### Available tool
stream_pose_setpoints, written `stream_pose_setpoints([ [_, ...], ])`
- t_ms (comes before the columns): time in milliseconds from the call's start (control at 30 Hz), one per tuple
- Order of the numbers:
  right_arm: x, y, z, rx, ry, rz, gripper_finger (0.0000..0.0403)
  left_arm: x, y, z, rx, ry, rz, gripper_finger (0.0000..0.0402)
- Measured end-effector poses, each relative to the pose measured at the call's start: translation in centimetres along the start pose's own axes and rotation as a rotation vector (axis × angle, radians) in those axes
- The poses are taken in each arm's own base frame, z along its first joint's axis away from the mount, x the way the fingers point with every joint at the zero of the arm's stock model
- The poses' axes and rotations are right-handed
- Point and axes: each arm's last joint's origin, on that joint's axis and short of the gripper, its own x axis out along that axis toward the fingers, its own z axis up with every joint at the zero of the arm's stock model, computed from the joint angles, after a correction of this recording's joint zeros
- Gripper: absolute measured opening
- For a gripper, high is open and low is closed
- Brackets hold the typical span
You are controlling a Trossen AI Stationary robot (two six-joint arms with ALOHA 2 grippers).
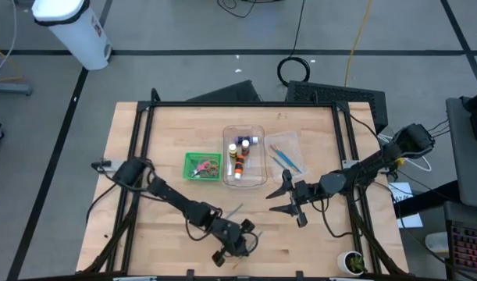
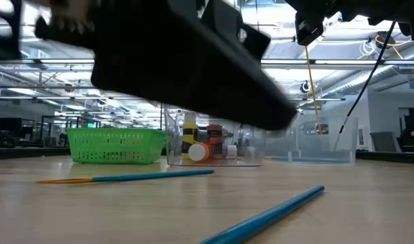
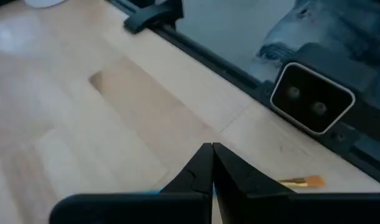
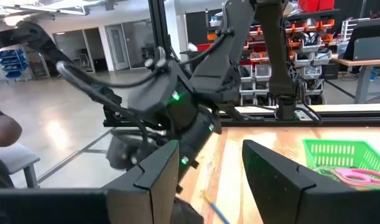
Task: Pick & Place Paint Supplies
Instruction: Adjust the blue paint brushes on the table, then put the blue paint brush into the white bin
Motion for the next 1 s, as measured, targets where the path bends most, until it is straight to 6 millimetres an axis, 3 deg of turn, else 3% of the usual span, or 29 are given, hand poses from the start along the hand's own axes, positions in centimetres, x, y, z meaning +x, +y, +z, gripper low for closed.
stream_pose_setpoints([
  [200, 0.0, 0.0, 0.0, -0.003, 0.000, -0.001, 0.0169, 2.2, 0.6, -2.2, -0.039, -0.088, -0.109, 0.0005],
  [467, 0.0, 0.0, 0.0, -0.004, 0.001, -0.002, 0.0169, 2.6, 0.8, -4.0, -0.113, 0.092, 0.019, 0.0006],
  [633, 0.0, 0.0, 0.0, -0.004, 0.003, -0.002, 0.0169, 1.7, 0.5, -3.4, -0.137, 0.144, 0.035, 0.0013],
  [767, 0.0, 0.0, -0.1, -0.004, 0.004, -0.002, 0.0169, 0.1, 0.4, -2.0, -0.125, 0.173, 0.078, 0.0004],
  [1000, 0.0, 0.0, -0.1, -0.003, 0.008, -0.002, 0.0169, -2.6, 0.4, -0.1, -0.135, 0.241, 0.170, 0.0024],
])
